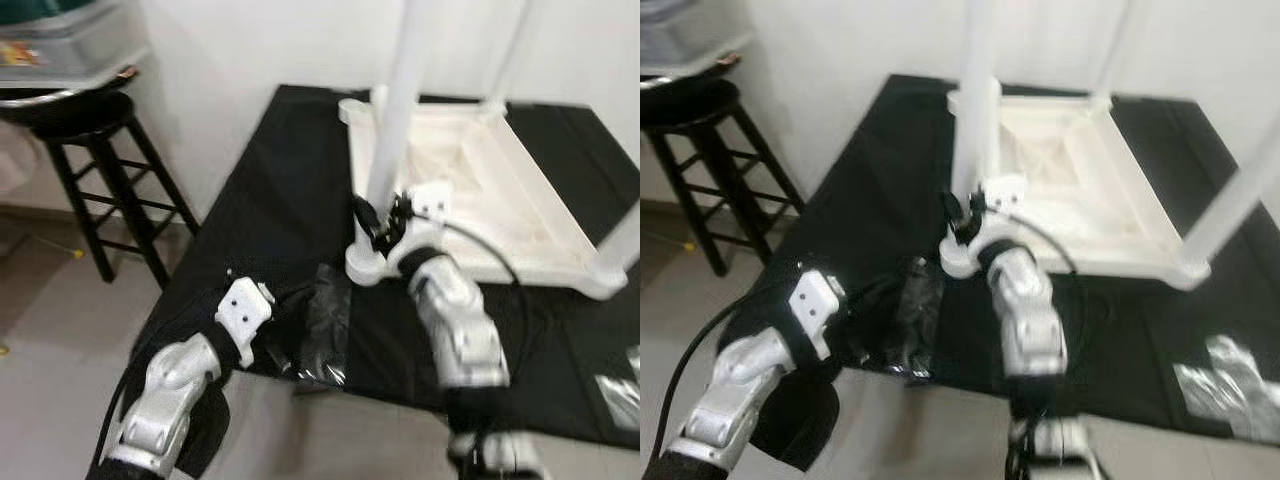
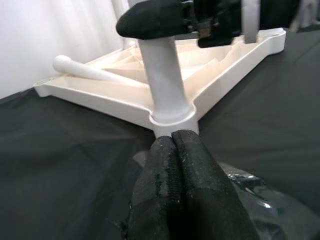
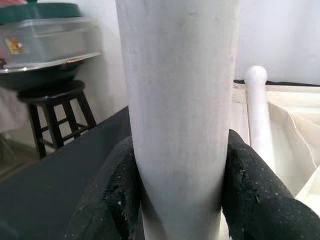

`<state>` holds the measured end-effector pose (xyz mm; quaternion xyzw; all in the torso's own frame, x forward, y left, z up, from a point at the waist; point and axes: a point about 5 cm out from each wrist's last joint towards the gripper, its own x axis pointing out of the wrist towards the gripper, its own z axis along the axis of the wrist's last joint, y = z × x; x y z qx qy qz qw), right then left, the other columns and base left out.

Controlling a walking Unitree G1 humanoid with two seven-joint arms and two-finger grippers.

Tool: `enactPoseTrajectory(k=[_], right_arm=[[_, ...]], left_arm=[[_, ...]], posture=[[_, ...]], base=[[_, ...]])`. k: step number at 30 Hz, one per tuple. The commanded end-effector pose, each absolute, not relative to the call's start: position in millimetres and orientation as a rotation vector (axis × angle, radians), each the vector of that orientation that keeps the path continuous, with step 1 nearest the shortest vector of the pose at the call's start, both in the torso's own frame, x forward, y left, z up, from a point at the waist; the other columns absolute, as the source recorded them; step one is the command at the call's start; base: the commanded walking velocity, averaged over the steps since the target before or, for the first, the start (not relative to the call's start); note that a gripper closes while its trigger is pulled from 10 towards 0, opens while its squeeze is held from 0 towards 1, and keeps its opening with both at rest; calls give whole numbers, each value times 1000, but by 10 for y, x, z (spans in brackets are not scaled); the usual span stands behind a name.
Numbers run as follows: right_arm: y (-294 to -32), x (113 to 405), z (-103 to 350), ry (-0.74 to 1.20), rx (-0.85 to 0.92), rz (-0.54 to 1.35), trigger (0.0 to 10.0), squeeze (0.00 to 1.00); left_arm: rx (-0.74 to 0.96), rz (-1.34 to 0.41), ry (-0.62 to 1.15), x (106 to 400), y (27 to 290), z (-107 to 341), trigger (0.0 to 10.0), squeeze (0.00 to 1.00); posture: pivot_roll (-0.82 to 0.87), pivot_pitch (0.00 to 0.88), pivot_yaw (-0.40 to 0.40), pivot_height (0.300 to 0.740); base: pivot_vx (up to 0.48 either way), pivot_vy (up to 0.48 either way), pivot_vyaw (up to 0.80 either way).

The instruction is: Building children table

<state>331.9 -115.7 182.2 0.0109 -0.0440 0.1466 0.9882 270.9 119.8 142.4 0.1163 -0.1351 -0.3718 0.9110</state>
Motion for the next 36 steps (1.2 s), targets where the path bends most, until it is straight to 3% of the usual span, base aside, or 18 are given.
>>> enactPoseTrajectory(k=[1,7,8,10,11,22,31,32,33,34,35,36], right_arm=[[-1056,3332,1470,104,12,328,0,0],[-973,3435,1597,76,21,319,0,0],[-951,3434,1612,78,15,305,10000,0],[-939,3426,1620,74,23,300,10000,0],[-926,3393,1634,69,30,299,10000,1000],[-1056,3202,1722,-25,61,377,10000,1000],[-1237,2955,1580,-17,-51,423,10000,1000],[-1276,2917,1560,-14,-58,414,10000,890],[-1276,2917,1560,-14,-58,414,10000,890],[-1302,2863,1526,-5,-49,408,10000,220],[-1311,2815,1500,-5,-46,399,10000,0],[-1315,2784,1484,-5,-43,393,10000,0]], left_arm=[[242,-790,-255,2706,1186,1383,10000,0],[241,-775,-256,2710,1190,1380,10000,0],[239,-765,-257,2711,1194,1379,10000,0],[237,-760,-257,2712,1195,1378,10000,0],[237,-764,-256,2710,1192,1375,10000,0],[220,-752,-249,2710,1205,1370,10000,0],[173,-486,-181,2807,1437,1352,10000,0],[143,-432,-151,2821,1489,1333,10000,0],[143,-432,-151,2821,1489,1333,10000,0],[116,-389,-145,2808,1539,1329,10000,0],[103,-360,-134,2788,1570,1316,10000,0],[97,-341,-128,2772,1588,1308,10000,0]], posture=[[59,120,-15,740],[59,114,-6,740],[60,112,-6,740],[61,112,-7,740],[57,111,-6,740],[37,109,-11,740],[32,110,-9,740],[32,112,-8,740],[32,112,-8,740],[30,113,-6,740],[31,116,-7,740],[31,116,-7,740]], base=[[0,0,0],[0,0,0],[0,0,0],[0,0,0],[0,0,0],[0,0,0],[0,0,0],[0,0,0],[0,0,0],[0,0,0],[0,0,0],[0,0,0]])
